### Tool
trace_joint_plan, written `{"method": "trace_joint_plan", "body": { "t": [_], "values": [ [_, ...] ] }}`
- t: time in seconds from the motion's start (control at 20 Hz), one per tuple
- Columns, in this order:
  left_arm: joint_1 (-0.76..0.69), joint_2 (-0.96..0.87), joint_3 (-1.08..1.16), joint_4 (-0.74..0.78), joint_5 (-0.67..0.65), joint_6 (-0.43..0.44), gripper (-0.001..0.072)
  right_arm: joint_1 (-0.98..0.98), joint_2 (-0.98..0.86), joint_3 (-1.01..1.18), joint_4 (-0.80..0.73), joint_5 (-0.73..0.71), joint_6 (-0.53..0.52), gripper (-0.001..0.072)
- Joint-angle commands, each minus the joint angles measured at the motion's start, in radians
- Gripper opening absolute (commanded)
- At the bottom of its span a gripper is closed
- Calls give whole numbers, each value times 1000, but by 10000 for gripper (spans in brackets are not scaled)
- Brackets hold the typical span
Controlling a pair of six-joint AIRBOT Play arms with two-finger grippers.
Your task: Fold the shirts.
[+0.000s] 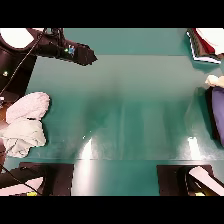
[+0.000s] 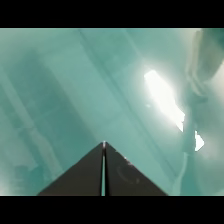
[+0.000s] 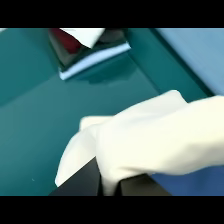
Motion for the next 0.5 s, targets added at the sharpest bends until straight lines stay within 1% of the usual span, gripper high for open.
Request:
{"method": "trace_joint_plan", "body": {
  "t": [0.0, 0.2, 0.25, 0.3, 0.35, 0.4, 0.45],
  "values": [
    [0, 0, 0, 0, -5, 20, 29, -60, 84, -106, -180, 45, 1, 17],
    [0, 0, 0, 2, -10, 42, 30, -104, 126, -172, -414, 130, 10, 19],
    [0, 0, 0, 2, -17, 45, 30, -112, 127, -178, -474, 151, 12, 40],
    [0, 0, 0, 2, -25, 45, 30, -117, 126, -177, -513, 161, 24, 221],
    [0, 0, 0, 2, -33, 45, 29, -117, 127, -177, -545, 157, 37, 491],
    [0, 0, 0, 2, -39, 45, 30, -117, 127, -177, -557, 156, 38, 627],
    [0, 0, 0, 2, -43, 45, 30, -117, 127, -177, -554, 164, 39, 633]
  ]
}}
